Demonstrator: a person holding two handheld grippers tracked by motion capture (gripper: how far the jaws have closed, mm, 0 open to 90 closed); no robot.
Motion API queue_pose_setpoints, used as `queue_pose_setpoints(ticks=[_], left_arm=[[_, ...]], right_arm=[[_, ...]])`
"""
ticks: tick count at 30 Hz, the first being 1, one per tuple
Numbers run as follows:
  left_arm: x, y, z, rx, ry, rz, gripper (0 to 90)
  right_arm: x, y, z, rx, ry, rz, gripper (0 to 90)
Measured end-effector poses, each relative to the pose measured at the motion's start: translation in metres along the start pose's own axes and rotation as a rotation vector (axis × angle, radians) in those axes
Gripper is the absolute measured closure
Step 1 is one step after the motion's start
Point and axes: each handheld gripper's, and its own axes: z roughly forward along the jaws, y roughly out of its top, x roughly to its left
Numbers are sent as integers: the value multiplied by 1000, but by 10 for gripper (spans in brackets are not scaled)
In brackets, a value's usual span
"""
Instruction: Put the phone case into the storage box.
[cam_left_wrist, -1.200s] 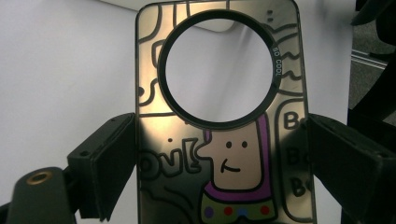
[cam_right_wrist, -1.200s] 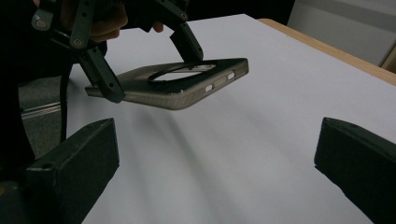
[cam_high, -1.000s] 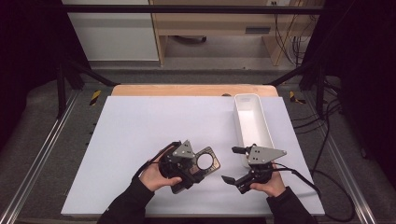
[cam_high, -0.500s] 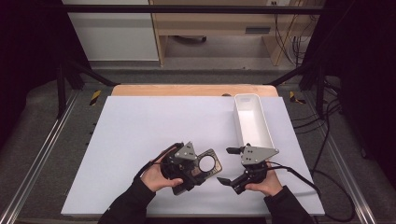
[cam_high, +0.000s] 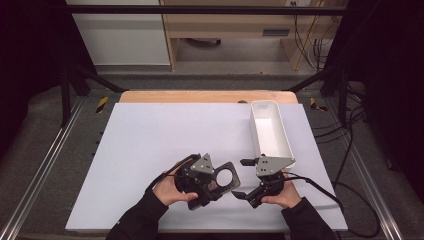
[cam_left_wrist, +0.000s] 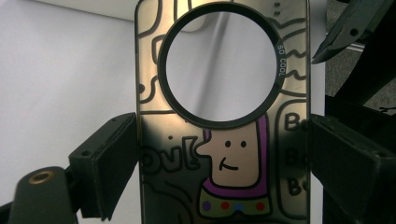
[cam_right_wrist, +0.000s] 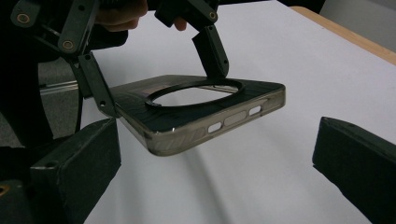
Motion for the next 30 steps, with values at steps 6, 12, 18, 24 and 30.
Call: queue_pose_setpoints(ticks=[6, 12, 18, 24, 30], left_arm=[[0, -1, 4, 19, 4, 5, 116], [-1, -1, 4, 36, -2, 22, 117], [-4, 2, 5, 44, -11, 41, 118], [-6, 5, 6, 46, -23, 58, 118], [-9, 8, 6, 51, -41, 76, 118]], right_arm=[[1, -1, 1, -5, 10, -10, 15], [1, -1, 2, 4, 22, -11, 16], [1, 1, 5, 16, 35, -18, 18], [3, 1, 7, 28, 54, -27, 19], [4, 1, 8, 35, 76, -36, 15]])
